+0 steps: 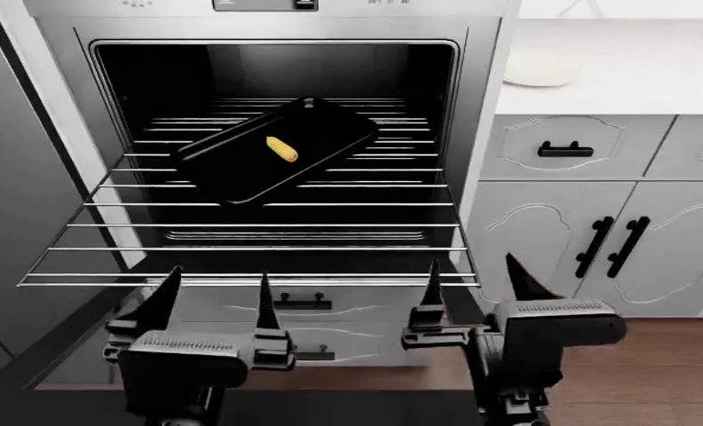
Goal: Pick the corn from the top rack in the oven and place it on the plate on the counter.
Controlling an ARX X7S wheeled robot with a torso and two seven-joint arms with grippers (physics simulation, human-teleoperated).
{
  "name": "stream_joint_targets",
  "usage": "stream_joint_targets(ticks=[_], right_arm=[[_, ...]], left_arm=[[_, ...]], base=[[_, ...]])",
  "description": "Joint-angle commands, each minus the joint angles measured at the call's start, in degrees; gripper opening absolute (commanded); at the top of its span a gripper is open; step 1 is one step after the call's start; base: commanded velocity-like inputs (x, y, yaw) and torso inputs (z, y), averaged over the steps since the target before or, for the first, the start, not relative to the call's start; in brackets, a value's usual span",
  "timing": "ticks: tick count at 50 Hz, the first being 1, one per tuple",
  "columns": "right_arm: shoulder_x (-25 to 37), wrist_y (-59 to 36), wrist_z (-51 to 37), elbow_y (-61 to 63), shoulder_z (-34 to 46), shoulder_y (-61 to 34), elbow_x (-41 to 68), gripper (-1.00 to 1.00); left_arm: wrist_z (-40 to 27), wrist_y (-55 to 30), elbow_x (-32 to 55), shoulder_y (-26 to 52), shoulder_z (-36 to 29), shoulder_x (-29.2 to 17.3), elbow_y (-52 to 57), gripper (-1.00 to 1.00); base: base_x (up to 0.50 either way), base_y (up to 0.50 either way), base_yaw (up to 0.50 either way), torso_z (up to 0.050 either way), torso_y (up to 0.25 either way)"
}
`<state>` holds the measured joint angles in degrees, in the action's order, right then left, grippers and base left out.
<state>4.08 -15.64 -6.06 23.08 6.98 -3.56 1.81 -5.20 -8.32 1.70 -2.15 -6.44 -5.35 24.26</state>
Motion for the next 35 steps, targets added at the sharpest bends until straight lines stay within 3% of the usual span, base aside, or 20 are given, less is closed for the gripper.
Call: stream_joint_targets(ticks=[1, 5, 8, 11, 13, 14, 15, 16, 17, 18, 19, 20, 22, 25, 26, 31, 35], right_arm=[[-0.02, -14.87, -2.33, 26.17, 3.06, -7.62, -1.34, 1.0], [0.43, -17.91, -2.6, 32.17, 5.26, -12.12, -2.85, 1.0], [-0.56, -24.64, -2.5, 36.63, 6.1, -17.76, -2.43, 1.0], [-1.76, -26.54, -2.37, 36.91, 6.58, -23.11, -1.76, 1.0], [2.43, -27.25, -8.99, 36.92, 7.88, -27.86, 4.69, 1.0], [11.03, -25.6, -17.59, 36.92, 12.52, -36.45, 13.29, 1.0], [19.62, -20.81, -26.18, 36.91, 20.33, -45.05, 21.88, 1.0], [28.21, -17.11, -34.78, 36.91, 27.1, -53.64, 30.48, 1.0], [36.02, -13.84, -43.37, 36.9, 32.14, -62.23, 39.07, 1.0], [37.41, -13.83, -51.97, 36.89, 34.08, -68.52, 47.66, 1.0], [38.14, -12.99, -60.56, 36.87, 35.43, -70.69, 56.01, 1.0], [38.47, -13.38, -65.05, 36.73, 35.51, -72.65, 57.82, 1.0], [38.98, -13.24, -65.1, 36.07, 35.06, -74.07, 59.67, 1.0], [39.47, -12.82, -64.64, 35.21, 34.87, -74.19, 60.09, 1.0], [39.61, -12.94, -64.23, 34.86, 35.24, -73.82, 59.71, 1.0], [41.94, -11.29, -61.2, 32.51, 36.37, -69.59, 55.67, 1.0], [43.8, -11.45, -59.88, 31.38, 35.93, -69.95, 56.0, 1.0]], left_arm=[[-1.49, -6.07, -2.5, 1.16, -4.41, -0.99, 27.94, 1.0], [-2.22, -10.39, -4.61, 4.71, -5.71, -0.18, 34.48, 1.0], [2.4, -11.63, -6.82, 9.16, -4.31, 5.18, 35.74, 1.0], [0.88, -12.75, -5.57, 15.9, -5.37, 5.29, 35.74, 1.0], [-16.31, -7.07, 11.62, 33.09, -22.26, -11.89, 35.74, 1.0], [-24.9, 1.0, 20.21, 41.69, -30.85, -20.49, 35.74, 1.0], [-33.5, -7.01, 28.81, 50.28, -28.82, -29.08, 35.74, 1.0], [-42.09, 1.58, 37.4, 58.87, -37.41, -37.68, 35.74, 1.0], [-50.69, -7.01, 42.27, 62.88, -30.15, -44.32, 35.74, 1.0], [-59.28, -0.07, 50.86, 71.47, -38.75, -50.01, 35.74, 1.0], [-59.77, -8.67, 47.93, 70.61, -30.15, -44.29, 35.74, 1.0], [-68.37, -2.1, 55.42, 79.2, -38.75, -49.55, 35.74, 1.0], [-84.78, 9.66, 54.3, 96.39, -55.94, -52.46, 35.74, 1.0], [-84.79, 9.42, 55.39, 121.51, -81.72, -53.58, 35.74, 1.0], [-84.79, 8.27, 55.56, 121.08, -84.89, -53.88, 35.74, 1.0], [-84.76, 5.21, 55.15, 116.53, -81.6, -56.57, 35.73, 1.0], [-82.99, 4.39, 57.27, 117.14, -80.18, -60.24, 34.98, 1.0]], base=[[0.0, 0.0, 0.0, 0.0, 0.0], [0.0, 0.0, 0.0, 0.0, 0.0], [0.0, 0.0, 0.0, 0.0, 0.0], [0.0, 0.0, 0.0, 0.0, 0.0], [0.0, 0.0, 0.0, 0.0, 0.0], [0.0, 0.0, 0.0, 0.0, 0.0], [0.0, 0.0, 0.0, 0.0, 0.0], [0.0, 0.0, 0.0, 0.0, 0.0], [0.0, 0.0, 0.0, 0.0, 0.0], [0.0, 0.0, 0.0, 0.0, 0.0], [0.0, 0.0, 0.0, 0.0, 0.0], [0.0, 0.0, 0.0, 0.0, 0.0], [0.0, 0.0, 0.0, 0.0, 0.0], [0.0, 0.0, 0.0, 0.0, 0.0], [0.0, 0.0, 0.0, 0.0, 0.0], [0.0, 0.0, 0.0, 0.0, 0.0], [0.0, 0.0, 0.0, 0.0, 0.0]])
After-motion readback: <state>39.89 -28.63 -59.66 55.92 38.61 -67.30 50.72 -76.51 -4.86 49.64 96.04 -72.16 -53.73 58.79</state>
